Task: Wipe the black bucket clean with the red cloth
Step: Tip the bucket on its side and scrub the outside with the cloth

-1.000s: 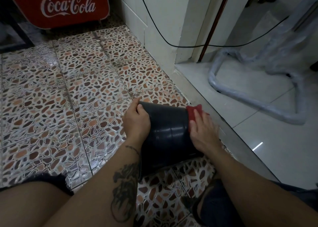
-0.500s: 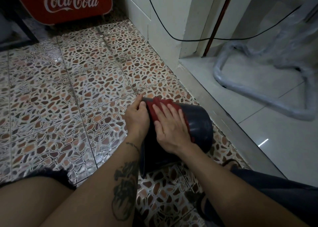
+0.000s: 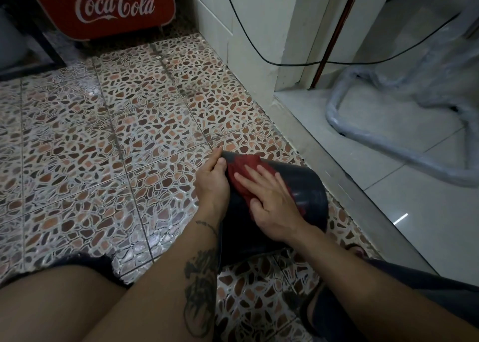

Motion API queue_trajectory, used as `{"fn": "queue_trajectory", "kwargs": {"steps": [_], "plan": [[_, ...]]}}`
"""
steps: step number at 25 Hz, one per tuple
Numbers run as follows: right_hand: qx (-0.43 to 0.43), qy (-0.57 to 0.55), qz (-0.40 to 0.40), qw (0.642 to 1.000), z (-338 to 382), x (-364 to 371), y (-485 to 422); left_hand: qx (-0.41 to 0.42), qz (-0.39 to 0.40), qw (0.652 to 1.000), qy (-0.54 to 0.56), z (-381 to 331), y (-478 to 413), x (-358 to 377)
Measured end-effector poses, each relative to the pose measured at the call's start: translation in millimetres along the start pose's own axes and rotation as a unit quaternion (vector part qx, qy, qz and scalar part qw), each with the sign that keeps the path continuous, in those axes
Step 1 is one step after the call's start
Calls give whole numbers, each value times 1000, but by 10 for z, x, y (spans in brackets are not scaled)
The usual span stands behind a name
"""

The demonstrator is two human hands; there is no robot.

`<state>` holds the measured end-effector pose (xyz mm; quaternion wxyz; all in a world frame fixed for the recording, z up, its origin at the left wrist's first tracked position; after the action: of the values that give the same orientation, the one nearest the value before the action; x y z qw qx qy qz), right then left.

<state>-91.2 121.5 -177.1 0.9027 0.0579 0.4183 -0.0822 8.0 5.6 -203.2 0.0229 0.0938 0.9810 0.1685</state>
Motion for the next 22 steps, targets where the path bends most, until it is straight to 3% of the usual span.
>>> {"fn": "queue_trajectory", "kwargs": {"steps": [8, 14, 16, 19, 20, 22], "plan": [[136, 113, 73, 981, -77, -26, -764, 15, 7, 999, -28, -44, 47, 47], [-18, 53, 6, 998, -153, 4, 199, 13, 16, 998, -51, -15, -3, 60], [51, 69, 1, 996, -356, -67, 74, 12, 21, 999, -47, -51, -17, 90], [229, 85, 30, 969, -528, -203, -394, 25, 26, 998, -53, -83, 76, 115], [253, 83, 43, 963, -498, -195, -517, 27, 28, 998, -50, -61, 86, 117], [223, 89, 44, 970, -309, -92, -601, 27, 27, 999, -36, -14, 70, 103]]}}
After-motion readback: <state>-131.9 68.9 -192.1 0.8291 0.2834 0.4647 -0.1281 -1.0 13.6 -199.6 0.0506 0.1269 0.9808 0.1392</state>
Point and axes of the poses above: each hand's wrist, its own y-axis away from the middle knuckle, its own x-axis out of the palm, z = x × y, the point moved 5 cm from there along -y, towards the middle knuckle, and after that the axes turned 2 degrees about -y, right-handed, at the moved point
